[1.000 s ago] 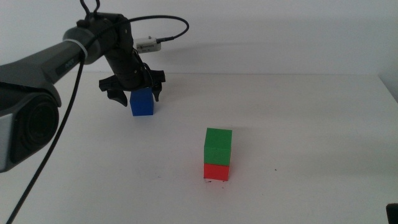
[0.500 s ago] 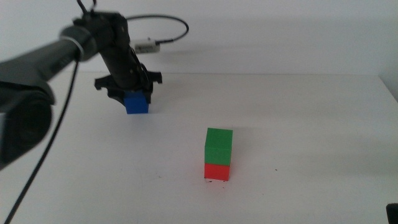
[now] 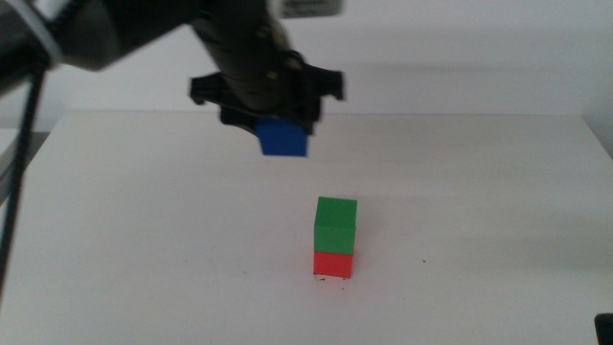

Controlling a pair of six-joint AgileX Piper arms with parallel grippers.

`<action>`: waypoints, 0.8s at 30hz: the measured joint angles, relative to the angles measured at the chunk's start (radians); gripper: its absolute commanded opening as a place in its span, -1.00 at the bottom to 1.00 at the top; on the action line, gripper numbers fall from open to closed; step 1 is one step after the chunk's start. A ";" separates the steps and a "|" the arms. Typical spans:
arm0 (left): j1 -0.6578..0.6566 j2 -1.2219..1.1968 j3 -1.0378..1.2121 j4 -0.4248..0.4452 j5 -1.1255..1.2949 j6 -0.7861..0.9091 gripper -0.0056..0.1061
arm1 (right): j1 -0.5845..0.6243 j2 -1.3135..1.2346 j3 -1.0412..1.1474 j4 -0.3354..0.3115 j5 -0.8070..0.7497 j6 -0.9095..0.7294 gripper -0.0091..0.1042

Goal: Stack red cubes first, then green, then blue cubes in a specific spot.

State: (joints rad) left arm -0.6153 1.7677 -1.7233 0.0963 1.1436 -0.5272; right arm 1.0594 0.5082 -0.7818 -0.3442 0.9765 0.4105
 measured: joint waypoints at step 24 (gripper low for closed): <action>-0.090 0.169 -0.012 -0.104 -0.009 -0.021 -0.93 | 0.000 0.000 0.000 0.000 0.000 0.000 0.80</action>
State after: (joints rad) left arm -0.7053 1.9362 -1.7353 -0.0080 1.1347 -0.5486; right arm 1.0594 0.5082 -0.7818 -0.3442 0.9765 0.4105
